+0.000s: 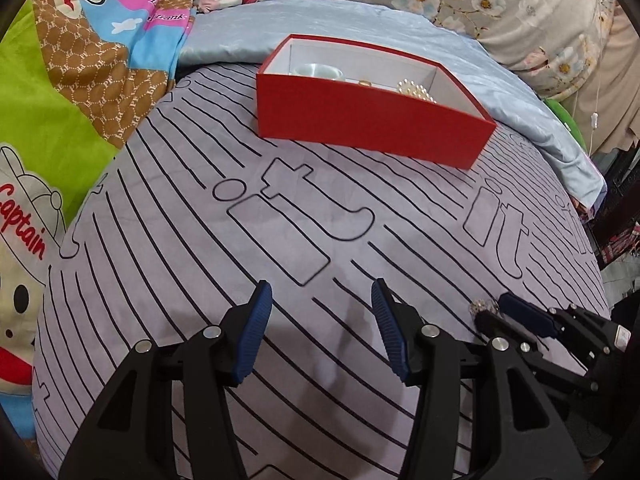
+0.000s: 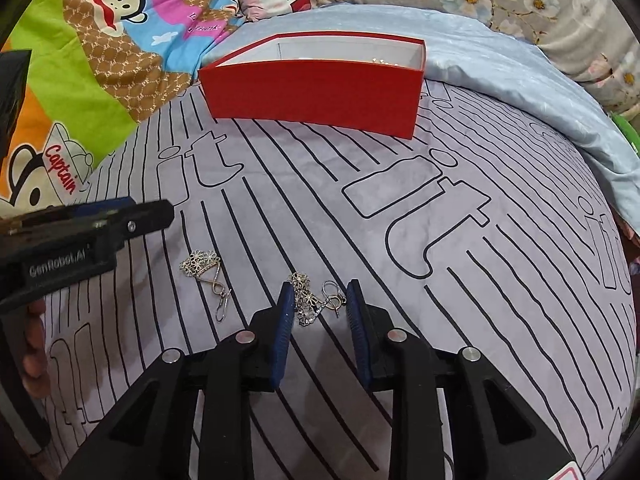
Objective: Organize jewelry
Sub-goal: 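Grasp the remaining silver chain necklaces with the left and right tools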
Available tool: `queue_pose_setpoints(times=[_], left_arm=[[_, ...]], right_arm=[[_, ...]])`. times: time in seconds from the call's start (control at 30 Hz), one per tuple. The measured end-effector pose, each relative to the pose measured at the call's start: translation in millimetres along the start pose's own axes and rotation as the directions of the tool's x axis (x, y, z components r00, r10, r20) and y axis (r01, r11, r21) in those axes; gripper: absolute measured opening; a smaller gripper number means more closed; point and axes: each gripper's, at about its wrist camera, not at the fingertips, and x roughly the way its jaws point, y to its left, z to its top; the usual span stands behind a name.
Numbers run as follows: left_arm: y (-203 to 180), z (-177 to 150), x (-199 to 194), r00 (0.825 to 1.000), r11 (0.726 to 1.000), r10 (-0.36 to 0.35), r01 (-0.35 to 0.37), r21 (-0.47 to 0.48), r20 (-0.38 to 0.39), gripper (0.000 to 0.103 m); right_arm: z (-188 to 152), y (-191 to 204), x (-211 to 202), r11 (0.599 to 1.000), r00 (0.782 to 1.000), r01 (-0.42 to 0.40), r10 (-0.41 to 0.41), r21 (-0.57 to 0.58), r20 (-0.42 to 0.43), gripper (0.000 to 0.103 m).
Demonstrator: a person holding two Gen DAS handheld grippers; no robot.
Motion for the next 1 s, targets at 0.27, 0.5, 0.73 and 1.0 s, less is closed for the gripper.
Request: queue_pose_setpoints(times=[0.27, 0.5, 0.73, 1.0], left_arm=[[-20, -9, 0, 0.998, 0.998, -0.056, 0.057, 0.022, -0.031, 0.052], [-41, -16, 5, 0.994, 0.993, -0.093, 0.097, 0.063, -0.056, 0.052], [-56, -24, 11, 0.997, 0.992, -0.066, 0.07, 0.103, -0.045, 0.044], [-51, -26, 10, 0.996, 0.99, -0.077, 0.082, 0.112, -0.049, 0.007]], right_arm=[[-3, -19, -8, 0.998, 1.0, 0.006, -0.006, 0.059, 0.006, 0.024], [-4, -33, -19, 0.996, 1.0, 0.015, -0.018, 0.091, 0.025, 0.024], [-6, -41, -26, 0.994, 0.999, 0.018, -0.022, 0.109, 0.033, 0.024], [-6, -38, -26, 0.994, 0.999, 0.002, -0.005, 0.108, 0.034, 0.024]])
